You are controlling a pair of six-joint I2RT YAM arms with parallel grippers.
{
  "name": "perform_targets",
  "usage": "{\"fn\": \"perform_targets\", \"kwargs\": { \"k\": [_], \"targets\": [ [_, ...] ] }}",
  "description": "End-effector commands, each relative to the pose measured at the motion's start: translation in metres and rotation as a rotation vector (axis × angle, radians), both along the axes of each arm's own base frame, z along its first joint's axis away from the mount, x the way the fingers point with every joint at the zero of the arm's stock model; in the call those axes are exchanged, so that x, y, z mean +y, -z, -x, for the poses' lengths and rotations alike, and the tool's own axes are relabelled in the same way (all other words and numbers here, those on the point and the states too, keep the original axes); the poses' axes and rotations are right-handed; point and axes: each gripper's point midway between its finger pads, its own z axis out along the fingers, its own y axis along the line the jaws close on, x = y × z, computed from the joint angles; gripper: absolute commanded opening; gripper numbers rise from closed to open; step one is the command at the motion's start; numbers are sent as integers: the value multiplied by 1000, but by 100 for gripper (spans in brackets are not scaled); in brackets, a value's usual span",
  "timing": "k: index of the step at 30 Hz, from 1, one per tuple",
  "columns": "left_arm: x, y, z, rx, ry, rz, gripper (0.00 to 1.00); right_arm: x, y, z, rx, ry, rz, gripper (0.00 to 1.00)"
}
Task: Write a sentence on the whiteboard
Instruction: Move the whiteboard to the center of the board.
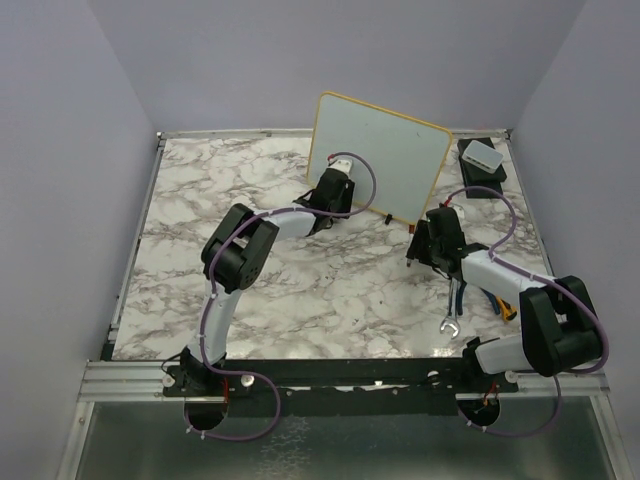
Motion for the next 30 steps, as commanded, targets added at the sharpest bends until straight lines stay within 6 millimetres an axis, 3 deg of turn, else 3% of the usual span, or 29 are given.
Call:
{"fn": "perform_targets", "kwargs": {
  "k": [1,6,10,19,25,30],
  "targets": [
    [-5,1,-6,-38,26,-92,45,3,-8,-10,-37,11,-7,62],
    [-1,5,-4,-49,1,-155,38,2,-7,-8,-37,12,-5,62],
    [2,7,-1,-53,-31,-173,26,2,-8,-8,-39,12,-8,62],
    [15,1,27,-73,-135,-171,2,-1,-14,-4,-59,19,-8,63],
    [21,-6,46,-80,-162,-122,0,-2,-18,0,-70,20,-11,63],
    [38,-3,69,-63,-228,-115,0,-6,-19,5,-74,30,-4,63]
  ]
}}
